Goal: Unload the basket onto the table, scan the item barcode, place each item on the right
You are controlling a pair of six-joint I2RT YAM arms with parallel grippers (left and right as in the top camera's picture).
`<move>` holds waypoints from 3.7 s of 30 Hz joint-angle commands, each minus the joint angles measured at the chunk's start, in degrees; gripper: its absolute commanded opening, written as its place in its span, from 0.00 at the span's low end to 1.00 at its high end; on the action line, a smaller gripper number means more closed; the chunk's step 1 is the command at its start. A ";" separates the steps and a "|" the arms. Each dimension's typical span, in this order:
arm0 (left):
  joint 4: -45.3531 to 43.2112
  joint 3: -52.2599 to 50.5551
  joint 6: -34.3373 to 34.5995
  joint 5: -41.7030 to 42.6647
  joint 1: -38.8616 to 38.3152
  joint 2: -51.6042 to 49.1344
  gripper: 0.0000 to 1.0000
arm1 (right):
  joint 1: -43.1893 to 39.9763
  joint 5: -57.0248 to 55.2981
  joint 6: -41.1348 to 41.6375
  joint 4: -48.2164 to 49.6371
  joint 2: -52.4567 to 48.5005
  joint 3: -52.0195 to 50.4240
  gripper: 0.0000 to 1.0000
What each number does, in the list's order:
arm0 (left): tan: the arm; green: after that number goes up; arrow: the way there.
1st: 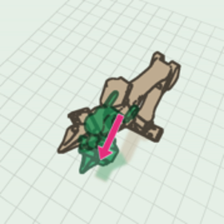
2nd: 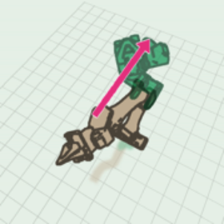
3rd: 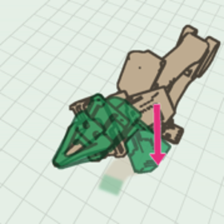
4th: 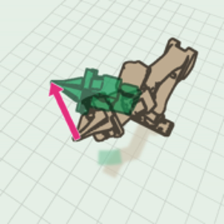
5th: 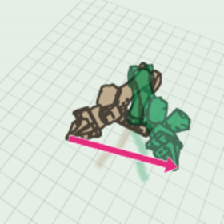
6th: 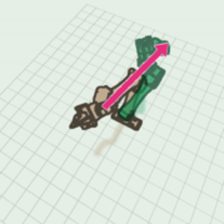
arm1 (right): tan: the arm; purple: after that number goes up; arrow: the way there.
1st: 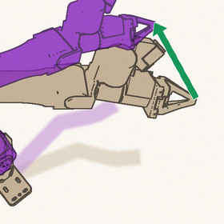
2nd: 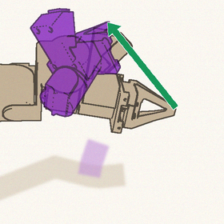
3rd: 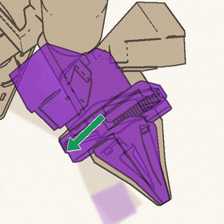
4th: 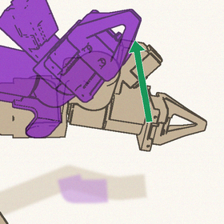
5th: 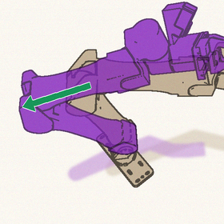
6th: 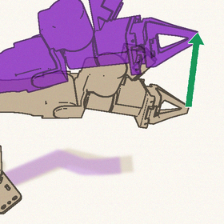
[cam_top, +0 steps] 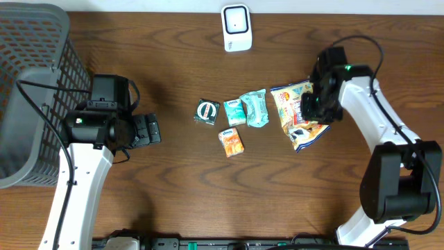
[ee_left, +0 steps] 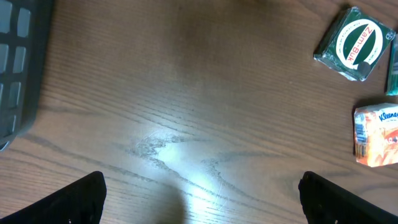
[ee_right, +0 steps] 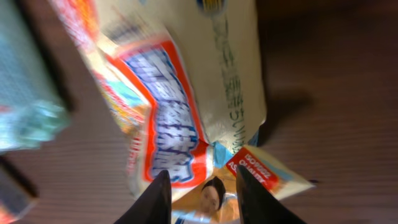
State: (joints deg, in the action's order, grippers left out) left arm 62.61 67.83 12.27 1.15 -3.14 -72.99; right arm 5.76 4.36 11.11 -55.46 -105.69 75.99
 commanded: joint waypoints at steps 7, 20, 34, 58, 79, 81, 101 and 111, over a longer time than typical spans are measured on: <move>0.13 -0.28 0.94 -0.28 -0.22 -0.31 0.98 | -0.02 5.27 1.09 -0.79 -0.26 -3.72 0.25; 0.13 -0.28 0.94 -0.28 -0.22 -0.31 0.98 | 0.72 4.76 -1.81 -16.70 -0.28 15.69 0.31; 0.13 -0.28 0.94 -0.26 -0.22 -0.31 0.98 | 1.42 -1.42 2.64 -2.84 -0.39 -0.57 0.11; 0.13 -0.28 0.94 -0.28 -0.22 -0.31 0.98 | 1.46 11.61 9.09 10.69 -2.58 9.90 0.02; 0.13 -0.28 0.94 -0.26 -0.22 -0.31 0.98 | 2.08 -2.25 -0.46 -10.25 -4.00 3.52 0.01; 0.13 -0.28 0.94 -0.26 -0.22 -0.31 0.98 | 2.10 -0.83 -0.50 -7.32 -4.00 0.81 0.09; 0.13 -0.28 0.94 -0.28 -0.22 -0.31 0.98 | 2.16 15.72 15.74 18.16 -4.13 2.14 0.06; 0.13 -0.28 0.94 -0.26 -0.22 -0.31 0.98 | 2.12 4.85 4.52 -3.52 -4.13 20.46 0.09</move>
State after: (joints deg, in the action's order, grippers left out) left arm 62.63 67.83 12.27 1.19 -3.14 -72.99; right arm 7.38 14.22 20.53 -55.99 -109.97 93.69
